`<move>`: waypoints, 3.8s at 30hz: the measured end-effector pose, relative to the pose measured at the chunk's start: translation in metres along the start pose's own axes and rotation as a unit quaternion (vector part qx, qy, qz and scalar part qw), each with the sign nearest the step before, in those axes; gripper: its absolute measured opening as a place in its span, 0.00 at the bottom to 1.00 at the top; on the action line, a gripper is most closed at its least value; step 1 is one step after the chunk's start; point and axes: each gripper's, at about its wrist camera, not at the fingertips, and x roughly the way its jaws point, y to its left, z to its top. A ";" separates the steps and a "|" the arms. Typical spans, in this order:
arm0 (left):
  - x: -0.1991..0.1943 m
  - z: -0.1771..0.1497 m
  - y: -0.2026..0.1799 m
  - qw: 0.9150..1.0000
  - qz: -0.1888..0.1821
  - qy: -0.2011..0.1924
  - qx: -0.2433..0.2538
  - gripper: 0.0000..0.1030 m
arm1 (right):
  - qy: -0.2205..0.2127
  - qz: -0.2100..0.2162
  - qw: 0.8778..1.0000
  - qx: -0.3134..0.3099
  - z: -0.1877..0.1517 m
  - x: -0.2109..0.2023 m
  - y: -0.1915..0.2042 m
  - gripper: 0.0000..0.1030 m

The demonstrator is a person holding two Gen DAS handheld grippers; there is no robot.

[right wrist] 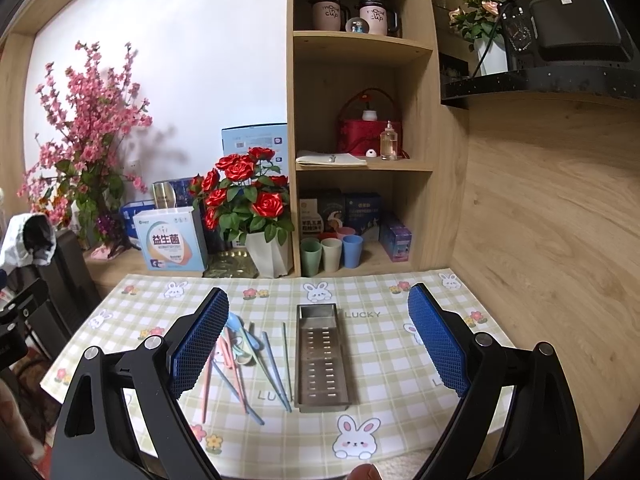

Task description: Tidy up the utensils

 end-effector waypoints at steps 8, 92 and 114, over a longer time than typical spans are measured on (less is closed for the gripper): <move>0.000 0.000 0.000 1.000 0.000 0.000 -0.001 0.95 | -0.002 0.002 1.000 0.002 0.001 -0.001 0.000 0.86; 0.331 -0.181 -0.040 0.943 -0.096 0.318 -0.024 0.46 | 0.214 0.088 0.971 0.052 -0.118 0.279 -0.004 0.70; 0.355 -0.199 -0.055 0.935 -0.082 0.345 0.008 0.40 | 0.236 0.098 0.965 0.058 -0.125 0.305 -0.003 0.68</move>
